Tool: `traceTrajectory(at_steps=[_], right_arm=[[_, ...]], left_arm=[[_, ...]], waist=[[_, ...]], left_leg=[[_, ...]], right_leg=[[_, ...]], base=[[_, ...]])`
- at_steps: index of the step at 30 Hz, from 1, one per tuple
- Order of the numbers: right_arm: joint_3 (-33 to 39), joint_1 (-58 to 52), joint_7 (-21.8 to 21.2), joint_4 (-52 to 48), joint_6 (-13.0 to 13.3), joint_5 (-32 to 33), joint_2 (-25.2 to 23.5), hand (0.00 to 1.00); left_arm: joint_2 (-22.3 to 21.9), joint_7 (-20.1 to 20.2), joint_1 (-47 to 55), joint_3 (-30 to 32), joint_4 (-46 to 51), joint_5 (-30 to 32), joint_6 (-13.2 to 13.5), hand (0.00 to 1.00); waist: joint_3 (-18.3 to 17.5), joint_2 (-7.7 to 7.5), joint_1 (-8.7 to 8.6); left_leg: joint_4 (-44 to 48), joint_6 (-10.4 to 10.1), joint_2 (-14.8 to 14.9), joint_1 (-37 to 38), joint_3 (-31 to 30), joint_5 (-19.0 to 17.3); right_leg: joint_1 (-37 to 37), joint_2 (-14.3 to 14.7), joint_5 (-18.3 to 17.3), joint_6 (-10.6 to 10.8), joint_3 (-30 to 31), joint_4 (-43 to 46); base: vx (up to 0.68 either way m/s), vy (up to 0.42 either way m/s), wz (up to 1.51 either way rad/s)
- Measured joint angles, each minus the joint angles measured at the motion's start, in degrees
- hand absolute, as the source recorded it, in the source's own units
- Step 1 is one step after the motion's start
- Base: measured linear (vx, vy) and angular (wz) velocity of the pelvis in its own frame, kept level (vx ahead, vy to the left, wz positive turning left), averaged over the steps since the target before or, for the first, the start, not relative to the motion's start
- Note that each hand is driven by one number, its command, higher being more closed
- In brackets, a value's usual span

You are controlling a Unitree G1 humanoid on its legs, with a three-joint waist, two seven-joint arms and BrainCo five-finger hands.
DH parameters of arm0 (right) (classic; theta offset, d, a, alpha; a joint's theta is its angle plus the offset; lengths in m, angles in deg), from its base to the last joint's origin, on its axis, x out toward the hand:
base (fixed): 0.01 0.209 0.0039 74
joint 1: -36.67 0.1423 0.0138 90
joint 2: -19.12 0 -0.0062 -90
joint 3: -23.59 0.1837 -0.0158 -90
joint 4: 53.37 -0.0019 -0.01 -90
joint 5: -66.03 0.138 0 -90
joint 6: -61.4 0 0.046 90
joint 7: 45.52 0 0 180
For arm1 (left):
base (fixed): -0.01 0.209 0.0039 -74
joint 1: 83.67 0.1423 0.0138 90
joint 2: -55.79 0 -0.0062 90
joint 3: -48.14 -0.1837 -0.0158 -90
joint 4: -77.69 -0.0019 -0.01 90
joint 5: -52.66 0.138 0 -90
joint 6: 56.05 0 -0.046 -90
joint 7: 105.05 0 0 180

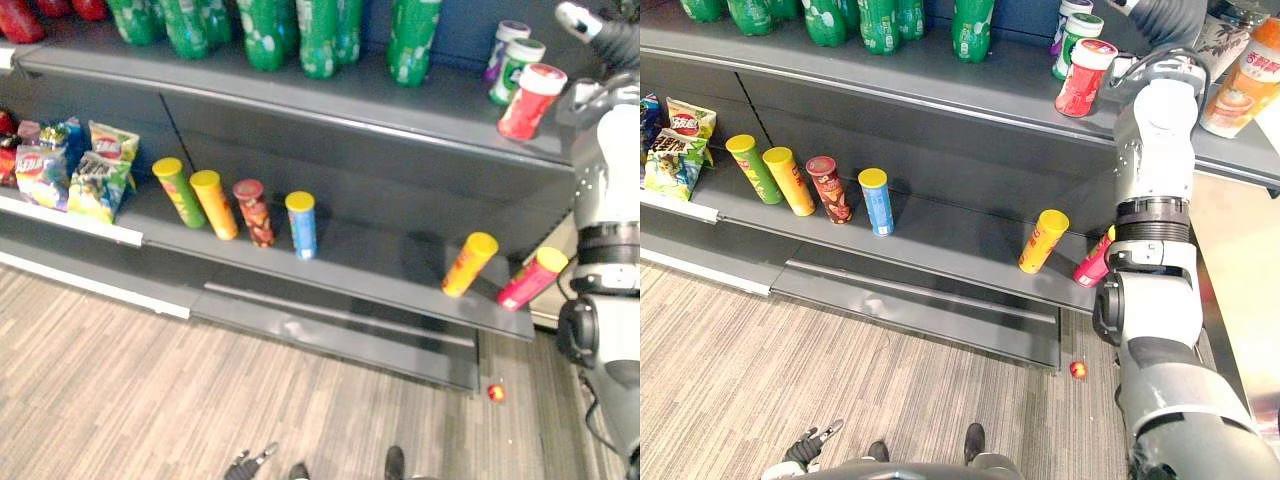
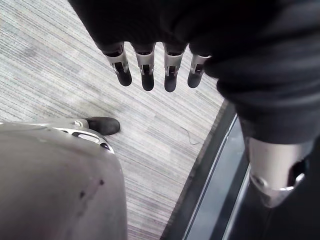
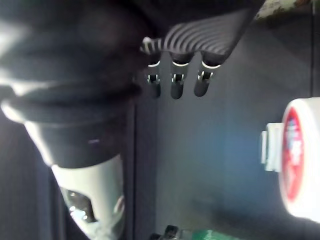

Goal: Put the gum and the chips on the shelf.

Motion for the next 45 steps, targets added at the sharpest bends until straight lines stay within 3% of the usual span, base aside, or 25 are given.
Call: traceTrajectory(at_steps=[5, 10, 12, 17, 22, 27, 32, 38, 45], right_arm=[[-0.2, -6.5, 0.0, -14.4, 3.2, 0.2, -1.2, 0.00], [-3.3, -20.3, -0.8, -31.4, 6.8, 1.2, -9.1, 0.00], [-7.5, -27.9, -3.3, -37.1, 8.3, 3.2, -13.9, 0.00], [-17.7, -40.8, -9.1, -43.4, 8.6, 7.9, -19.1, 0.00], [-26.2, -51.1, -14.4, -44.3, 8.6, 13.5, -18.9, 0.00], [-34.5, -64.2, -21.0, -39.6, 6.3, 16.7, -18.5, 0.00], [-35.6, -72.9, -24.1, -28.9, 3.3, 13.9, -18.8, 0.00], [-28.2, -76.7, -23.3, -14.5, 2.8, 2.4, -19.5, 0.00], [-15.4, -74.9, -18.1, 6.3, 3.0, -6.3, -20.9, 0.00]], left_arm=[[0.0, -0.1, -0.1, 0.5, -0.1, 0.0, -0.1, 0.00], [0.1, -0.8, -0.2, 1.1, -0.9, 0.2, -0.2, 0.00], [0.2, -1.5, -0.3, 1.3, -1.4, 0.7, -0.5, 0.00], [0.3, -2.1, -0.2, 2.2, -1.8, 1.9, -0.6, 0.00], [0.3, -2.2, -0.2, 2.8, -2.3, 2.1, -0.6, 0.00], [0.4, -2.2, -0.2, 2.8, -2.5, 2.7, -0.6, 0.00], [0.0, -1.8, -0.1, 4.1, -2.5, 4.2, -0.5, 0.00], [-1.1, -1.7, 0.6, 4.5, -2.5, 4.4, -0.5, 0.00], [-2.0, -1.7, 0.6, 4.2, -2.5, 4.5, -0.5, 0.00]], waist=[[-0.4, -0.57, -0.06], [-1.3, -1.64, -0.74], [-1.5, -1.94, -1.07], [-1.7, -2.27, -1.29], [-1.9, -2.45, -1.39], [-1.9, -2.37, -1.63], [-2.0, -1.82, -1.69], [-2.9, -0.04, -1.76], [-3.0, 2.03, -1.66]], left_leg=[[0.0, 0.0, 0.1, 0.0, 0.0, 0.0], [0.0, 0.0, 0.3, 0.1, 0.4, 0.0], [0.0, 0.0, 0.3, 0.3, 0.8, 0.0], [0.0, -0.1, 0.4, 0.7, 1.4, -0.1], [0.0, -0.3, 0.4, 0.8, 2.8, -0.2], [0.0, -0.3, 0.4, 1.0, 3.1, -0.3], [0.0, -0.5, 0.4, 1.0, 3.1, -0.4], [0.0, -0.9, 0.4, 1.0, 3.2, -0.7], [0.0, -1.0, 0.5, 1.0, 3.3, -0.8]], right_leg=[[0.0, 0.1, 0.0, 0.0, 0.0, 0.0], [0.0, 0.2, 0.0, 0.0, 0.1, 0.0], [0.1, 0.2, 0.0, 0.0, 0.3, 0.0], [0.1, 0.4, 0.0, 0.0, 0.9, 0.1], [-1.0, 0.5, 0.0, 0.0, 2.4, 0.7], [-0.9, 0.5, -0.1, 0.0, 2.6, 0.9], [-0.8, 0.5, -0.5, 0.0, 2.5, 0.9], [-0.8, 0.5, -0.6, -0.1, 2.5, 1.0], [-0.9, 0.6, -0.7, -0.2, 2.6, 1.0]], base=[[0.00, 0.000, 0.00], [0.00, 0.000, 0.00], [0.00, 0.000, -0.04], [0.00, -0.002, -0.07], [-0.02, -0.003, -0.16], [-0.01, -0.003, -0.03], [0.00, 0.000, 0.00], [0.00, 0.000, 0.00], [0.00, 0.000, 0.00]])
